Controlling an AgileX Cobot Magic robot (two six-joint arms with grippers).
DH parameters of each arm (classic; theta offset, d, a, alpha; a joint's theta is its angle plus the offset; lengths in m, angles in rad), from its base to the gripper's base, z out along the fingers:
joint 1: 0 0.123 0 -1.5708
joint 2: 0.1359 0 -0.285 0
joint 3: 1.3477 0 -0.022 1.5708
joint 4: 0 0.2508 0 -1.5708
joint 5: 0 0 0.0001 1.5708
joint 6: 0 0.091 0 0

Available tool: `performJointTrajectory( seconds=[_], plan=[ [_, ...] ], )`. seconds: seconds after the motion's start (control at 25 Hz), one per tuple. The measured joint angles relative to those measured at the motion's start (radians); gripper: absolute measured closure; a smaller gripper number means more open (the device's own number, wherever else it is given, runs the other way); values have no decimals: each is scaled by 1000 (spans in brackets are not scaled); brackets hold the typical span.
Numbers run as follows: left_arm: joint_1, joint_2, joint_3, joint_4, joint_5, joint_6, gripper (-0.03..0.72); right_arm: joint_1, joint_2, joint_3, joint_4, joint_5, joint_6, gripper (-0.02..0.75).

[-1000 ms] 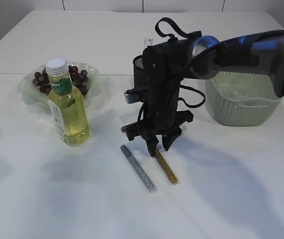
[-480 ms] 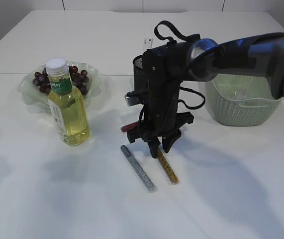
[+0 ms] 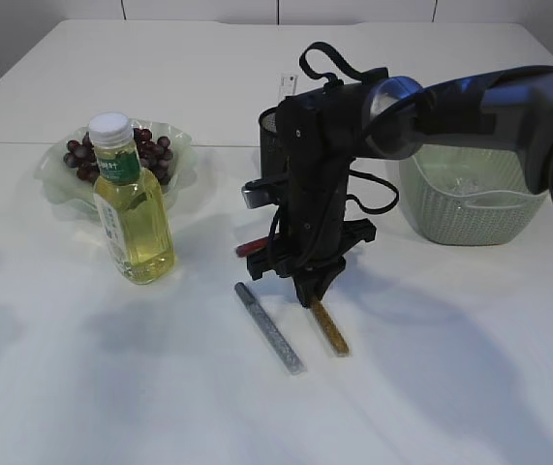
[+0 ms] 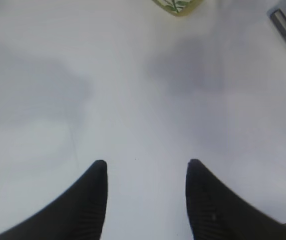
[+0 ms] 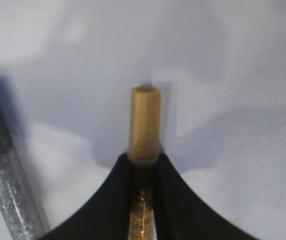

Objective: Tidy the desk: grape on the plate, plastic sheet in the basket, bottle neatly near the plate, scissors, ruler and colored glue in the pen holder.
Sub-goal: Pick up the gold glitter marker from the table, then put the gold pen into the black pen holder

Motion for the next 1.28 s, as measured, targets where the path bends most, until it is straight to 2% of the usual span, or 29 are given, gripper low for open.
performJointTrajectory(
  seconds=[0.2,0.36,0.64,0.92,1.16,1.28],
  plan=[
    [0,0,0,0,-2,0,316,-4,4,-33,12,18,-16,627],
    [0,0,0,0,-5,0,316,-40,-2,-126,94,28,-67,628],
    [0,0,0,0,-5,0,316,-184,-21,-365,392,33,-256,628],
    [0,0,0,0,-7,0,316,-315,-21,-431,717,-177,-525,628],
    [0,0,0,0,-7,0,316,-337,-18,-431,869,-386,-794,629],
    [0,0,0,0,-7,0,316,-337,17,-433,1029,-439,-958,629]
  ],
)
